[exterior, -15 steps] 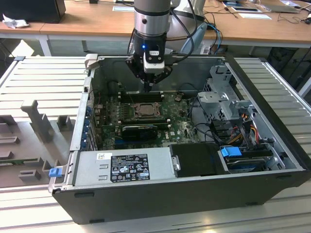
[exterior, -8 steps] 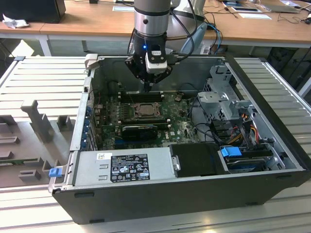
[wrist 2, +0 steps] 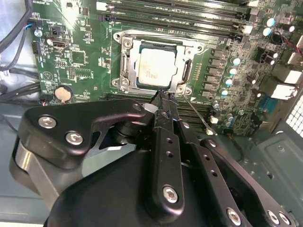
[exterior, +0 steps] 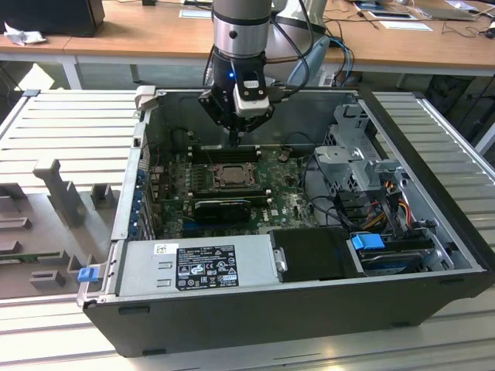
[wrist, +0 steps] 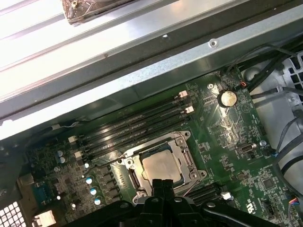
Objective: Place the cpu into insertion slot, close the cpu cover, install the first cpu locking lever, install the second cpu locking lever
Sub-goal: 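Install the first cpu locking lever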
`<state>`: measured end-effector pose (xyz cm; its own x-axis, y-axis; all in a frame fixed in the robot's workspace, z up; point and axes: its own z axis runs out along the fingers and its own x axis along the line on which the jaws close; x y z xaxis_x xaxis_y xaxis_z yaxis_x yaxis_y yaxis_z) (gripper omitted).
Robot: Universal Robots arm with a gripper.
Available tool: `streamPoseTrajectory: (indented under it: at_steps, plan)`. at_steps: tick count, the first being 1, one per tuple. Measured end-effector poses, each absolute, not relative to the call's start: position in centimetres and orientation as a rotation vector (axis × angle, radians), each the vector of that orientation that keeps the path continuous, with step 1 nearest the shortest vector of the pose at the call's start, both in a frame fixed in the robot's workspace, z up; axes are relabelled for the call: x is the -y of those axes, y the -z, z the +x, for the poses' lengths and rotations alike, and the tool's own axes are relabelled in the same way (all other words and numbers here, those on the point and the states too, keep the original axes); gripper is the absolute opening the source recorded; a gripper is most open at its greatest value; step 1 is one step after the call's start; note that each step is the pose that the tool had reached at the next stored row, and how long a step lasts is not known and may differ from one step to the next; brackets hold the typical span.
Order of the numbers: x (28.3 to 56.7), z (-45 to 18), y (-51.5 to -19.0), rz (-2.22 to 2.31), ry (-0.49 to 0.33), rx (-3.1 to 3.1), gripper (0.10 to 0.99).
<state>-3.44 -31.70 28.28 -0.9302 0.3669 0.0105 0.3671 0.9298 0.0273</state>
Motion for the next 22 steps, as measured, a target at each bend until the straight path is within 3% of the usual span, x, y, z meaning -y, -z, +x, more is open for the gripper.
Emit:
streamPoseTrajectory:
  at_steps: [22]
  plan:
    - [31.70, -3.44, -28.28, -0.317, 0.044, 3.118, 0.106]
